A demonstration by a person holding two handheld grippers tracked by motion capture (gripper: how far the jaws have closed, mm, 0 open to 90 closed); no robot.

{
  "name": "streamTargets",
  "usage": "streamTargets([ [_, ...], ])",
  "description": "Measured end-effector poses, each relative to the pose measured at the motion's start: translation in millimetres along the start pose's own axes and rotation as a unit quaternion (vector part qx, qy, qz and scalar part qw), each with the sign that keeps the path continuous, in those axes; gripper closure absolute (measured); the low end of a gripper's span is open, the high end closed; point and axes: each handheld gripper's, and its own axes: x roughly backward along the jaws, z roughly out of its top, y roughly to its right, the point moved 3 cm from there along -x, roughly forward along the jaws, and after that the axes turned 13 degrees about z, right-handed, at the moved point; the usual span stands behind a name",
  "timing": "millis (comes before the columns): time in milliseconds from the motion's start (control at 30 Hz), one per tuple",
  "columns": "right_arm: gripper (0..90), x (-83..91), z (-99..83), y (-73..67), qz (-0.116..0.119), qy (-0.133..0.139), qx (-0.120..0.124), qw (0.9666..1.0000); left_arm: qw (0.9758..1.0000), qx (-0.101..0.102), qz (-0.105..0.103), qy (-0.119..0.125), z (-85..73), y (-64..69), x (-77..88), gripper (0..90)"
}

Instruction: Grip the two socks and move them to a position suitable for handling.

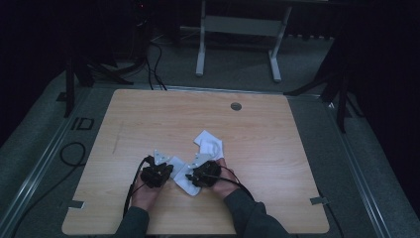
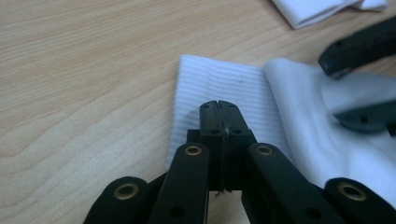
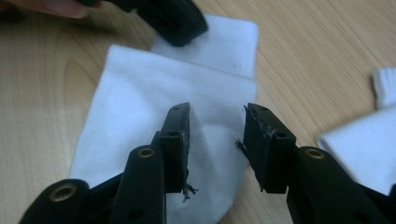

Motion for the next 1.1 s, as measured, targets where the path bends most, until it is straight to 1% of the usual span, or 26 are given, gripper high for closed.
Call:
streamTargets([
  [100,60.0,2.4,-2.4,4.4,-0.007,0.0,-0.007,1.0,1.0,0.005,-0.003,-0.002,-1.6,2.3,2.3,89.5],
  [233,60.3,6.1,-5.7,10.6,-0.016,-0.001,-0.019,0.9997,1.0,0.002,-0.005,-0.008,-3.9,6.4,6.3,89.4],
  [367,60.4,11.0,-6.9,13.7,-0.021,0.002,-0.029,0.9994,0.9999,0.001,0.0,-0.012,-4.2,8.9,7.8,89.5],
  [467,60.2,21.9,-5.5,11.4,-0.021,0.015,-0.045,0.9987,0.9999,0.006,0.001,-0.013,-4.1,9.2,7.8,89.5],
  [567,59.8,33.6,-4.8,5.0,-0.023,0.024,-0.05,0.9982,0.9999,0.008,0.0,-0.013,-4.1,9.0,7.8,89.5],
  [667,58.8,40.6,-8.5,-1.9,-0.021,0.023,-0.057,0.9979,0.9999,0.009,0.002,-0.013,-4.1,9.5,7.8,89.5],
  [800,55.6,40.7,-19.8,-6.5,-0.021,0.007,-0.074,0.997,0.9999,0.006,0.002,-0.014,-4.2,9.3,7.9,89.5],
  [867,54.9,38.1,-26.4,-5.7,-0.021,-0.001,-0.092,0.9955,0.9999,0.006,0.002,-0.014,-4.1,9.2,7.9,89.5],
  [933,54.7,33.8,-32.0,-4.8,-0.009,-0.01,-0.108,0.994,0.9999,0.006,0.002,-0.014,-4.1,9.2,7.8,89.5],
  [1000,57.9,30.3,-34.4,-5.2,-0.006,-0.017,-0.109,0.9939,0.9999,0.006,0.002,-0.014,-4.1,9.2,7.8,89.5],
  [1067,66.5,29.0,-34.8,-6.1,0.002,-0.013,-0.11,0.9939,0.9999,0.006,0.002,-0.015,-4.1,9.2,7.9,89.5],
  [1100,66.5,29.0,-34.8,-6.1,0.002,-0.013,-0.11,0.9939,0.9999,0.006,0.002,-0.015,-4.1,9.2,7.9,89.5],
])
